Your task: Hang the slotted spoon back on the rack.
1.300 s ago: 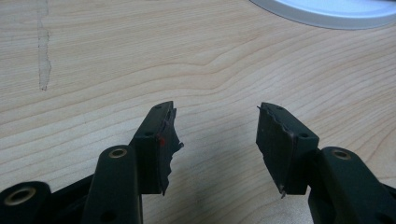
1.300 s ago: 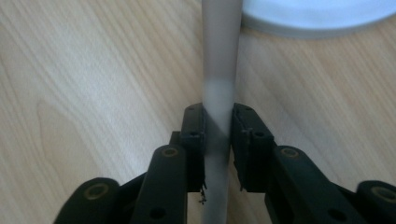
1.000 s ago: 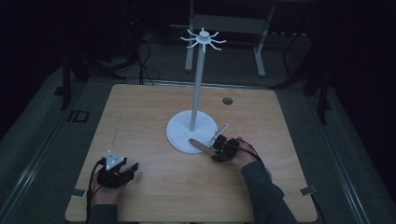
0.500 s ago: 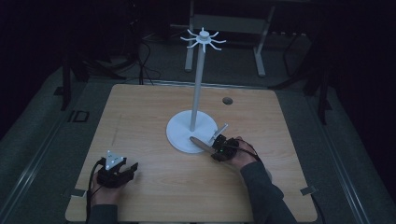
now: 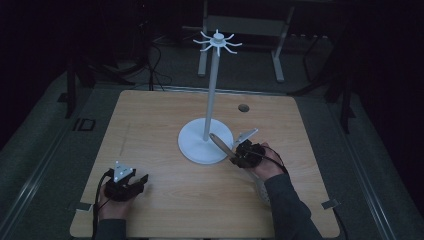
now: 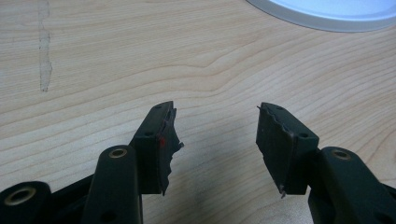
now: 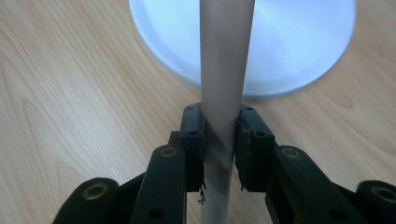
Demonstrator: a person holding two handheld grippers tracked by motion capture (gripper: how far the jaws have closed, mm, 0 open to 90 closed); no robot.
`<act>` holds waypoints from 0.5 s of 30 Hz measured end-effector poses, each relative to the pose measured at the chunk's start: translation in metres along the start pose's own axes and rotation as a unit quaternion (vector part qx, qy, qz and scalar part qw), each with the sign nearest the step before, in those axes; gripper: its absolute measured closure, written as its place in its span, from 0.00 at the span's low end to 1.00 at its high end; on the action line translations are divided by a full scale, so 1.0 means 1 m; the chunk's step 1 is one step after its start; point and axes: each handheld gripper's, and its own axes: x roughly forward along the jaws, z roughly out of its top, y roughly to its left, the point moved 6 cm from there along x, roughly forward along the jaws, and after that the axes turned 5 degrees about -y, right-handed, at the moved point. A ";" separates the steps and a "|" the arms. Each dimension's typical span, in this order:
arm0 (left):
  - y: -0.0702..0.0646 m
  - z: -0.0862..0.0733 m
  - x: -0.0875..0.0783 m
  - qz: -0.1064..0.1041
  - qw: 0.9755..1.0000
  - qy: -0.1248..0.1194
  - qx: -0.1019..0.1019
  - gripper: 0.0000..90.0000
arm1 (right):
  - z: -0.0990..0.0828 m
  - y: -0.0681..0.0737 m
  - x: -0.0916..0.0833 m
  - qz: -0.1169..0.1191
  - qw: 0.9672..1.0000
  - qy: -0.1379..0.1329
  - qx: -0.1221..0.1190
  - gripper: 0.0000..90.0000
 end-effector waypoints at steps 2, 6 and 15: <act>0.000 0.000 0.000 0.000 1.000 -0.001 0.000 0.52 | 0.003 -0.002 -0.007 -0.003 1.000 -0.022 0.008 0.83; 0.000 0.000 0.000 0.000 1.000 -0.001 -0.001 0.52 | 0.006 -0.005 -0.014 -0.010 0.999 -0.044 0.016 0.83; 0.000 0.000 0.000 0.001 1.000 -0.001 0.000 0.52 | 0.013 -0.010 -0.034 -0.029 0.994 -0.098 0.024 0.83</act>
